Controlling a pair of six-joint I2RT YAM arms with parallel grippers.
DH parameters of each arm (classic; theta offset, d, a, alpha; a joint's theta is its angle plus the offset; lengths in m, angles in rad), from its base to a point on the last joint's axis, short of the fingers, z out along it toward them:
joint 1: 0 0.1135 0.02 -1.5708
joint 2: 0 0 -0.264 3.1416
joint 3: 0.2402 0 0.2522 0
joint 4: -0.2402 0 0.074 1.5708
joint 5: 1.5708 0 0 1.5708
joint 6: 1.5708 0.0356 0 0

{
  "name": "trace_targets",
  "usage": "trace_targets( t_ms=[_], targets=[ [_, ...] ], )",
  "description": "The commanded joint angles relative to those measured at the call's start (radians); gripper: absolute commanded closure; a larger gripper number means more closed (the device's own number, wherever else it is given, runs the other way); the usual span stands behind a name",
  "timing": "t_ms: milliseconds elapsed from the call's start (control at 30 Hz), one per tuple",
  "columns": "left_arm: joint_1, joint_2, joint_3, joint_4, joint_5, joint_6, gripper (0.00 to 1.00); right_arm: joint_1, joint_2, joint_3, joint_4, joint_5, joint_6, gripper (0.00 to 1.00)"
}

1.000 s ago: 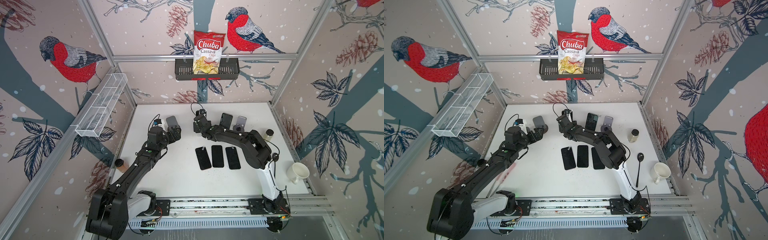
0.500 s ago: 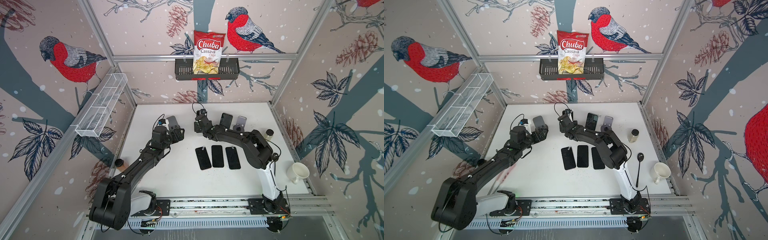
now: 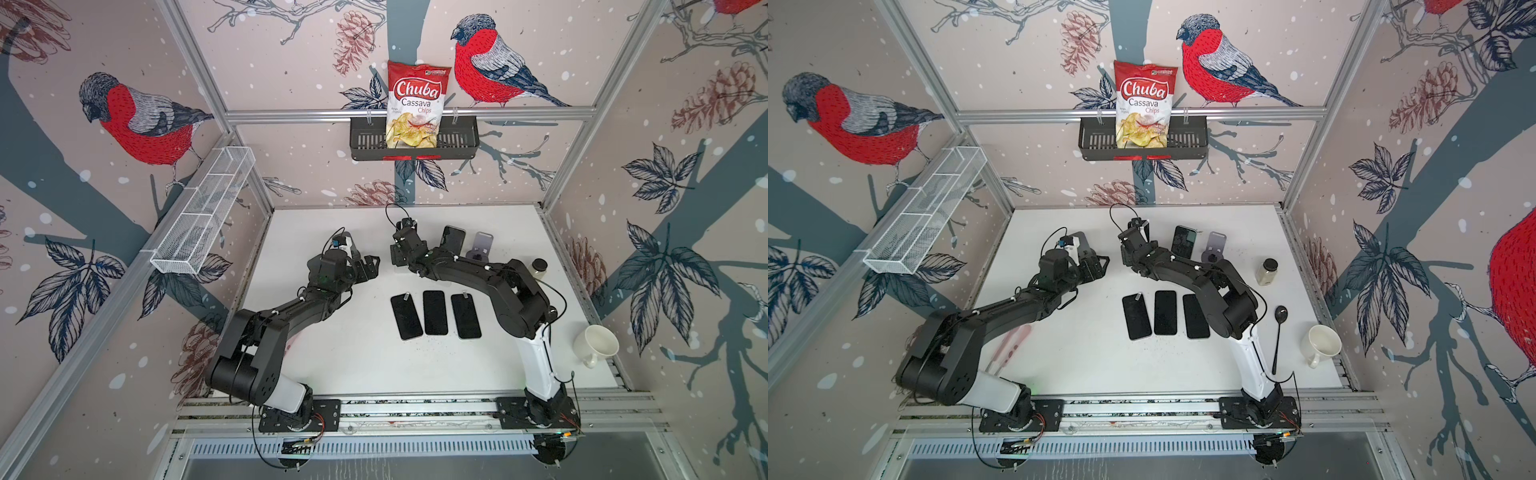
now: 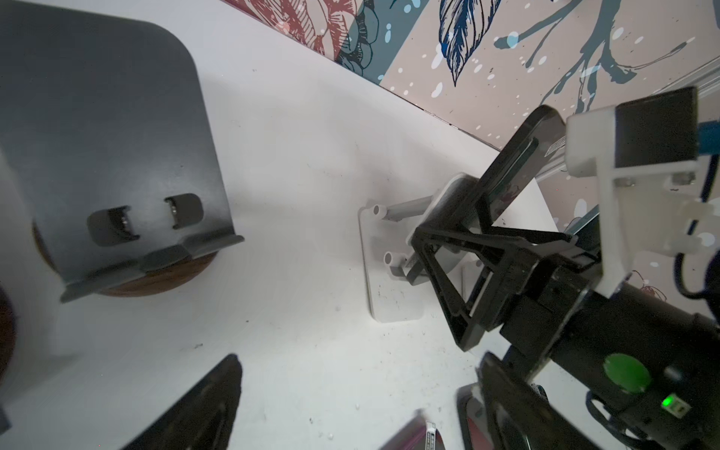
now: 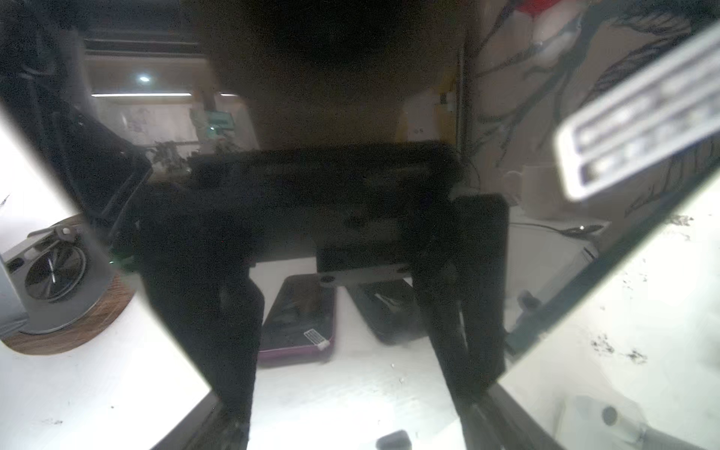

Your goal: Remove the phone from the phone stand

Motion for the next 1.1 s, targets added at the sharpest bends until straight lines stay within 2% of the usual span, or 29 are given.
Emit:
trace_targets(
  t_ms=[0,333,500,1067],
  targets=[
    [-0.007,0.017,0.010,0.083,0.021,0.006,0.06,0.000,-0.008,0.005,0.007,0.000,-0.007,0.22],
    [-0.010,0.003,0.008,0.054,0.030,0.010,0.06,-0.001,-0.026,0.013,0.015,-0.002,-0.012,0.23],
    [-0.010,-0.003,0.011,0.047,0.030,0.009,0.06,-0.004,0.013,0.073,-0.033,-0.004,-0.013,0.23],
    [-0.010,-0.033,0.007,0.016,0.018,0.020,0.07,0.000,0.019,0.001,0.064,0.020,0.001,0.26]
  ],
)
